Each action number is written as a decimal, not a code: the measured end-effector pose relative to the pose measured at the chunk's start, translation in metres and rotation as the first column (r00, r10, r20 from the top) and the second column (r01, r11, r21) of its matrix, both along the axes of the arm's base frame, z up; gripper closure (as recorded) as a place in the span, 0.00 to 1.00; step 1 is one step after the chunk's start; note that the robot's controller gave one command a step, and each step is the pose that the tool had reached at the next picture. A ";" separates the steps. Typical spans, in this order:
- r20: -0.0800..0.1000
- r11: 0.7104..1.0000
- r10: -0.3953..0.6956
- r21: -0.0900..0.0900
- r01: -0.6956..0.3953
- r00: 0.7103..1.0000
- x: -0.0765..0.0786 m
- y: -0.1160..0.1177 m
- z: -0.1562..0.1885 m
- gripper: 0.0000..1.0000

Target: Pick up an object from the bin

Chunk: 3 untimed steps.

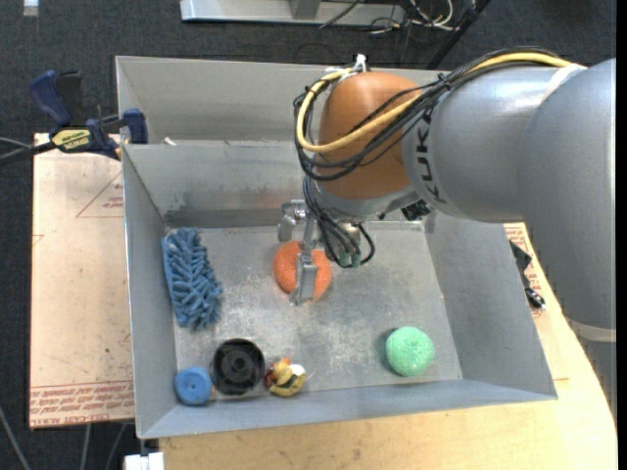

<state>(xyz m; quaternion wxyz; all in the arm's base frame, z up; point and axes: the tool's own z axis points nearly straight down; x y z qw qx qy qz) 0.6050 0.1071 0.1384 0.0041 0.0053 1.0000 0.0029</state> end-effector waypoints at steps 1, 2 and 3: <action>-0.003 1.000 -0.007 -0.002 0.007 1.000 0.007 -0.011 -0.016 0.00; -0.004 1.000 0.004 -0.006 -0.004 1.000 0.003 -0.019 -0.036 0.00; -0.010 1.000 0.027 -0.007 -0.027 1.000 0.000 -0.015 -0.042 0.00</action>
Offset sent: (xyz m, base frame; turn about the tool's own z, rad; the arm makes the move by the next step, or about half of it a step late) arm -0.0123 -0.0107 -0.0684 -0.0688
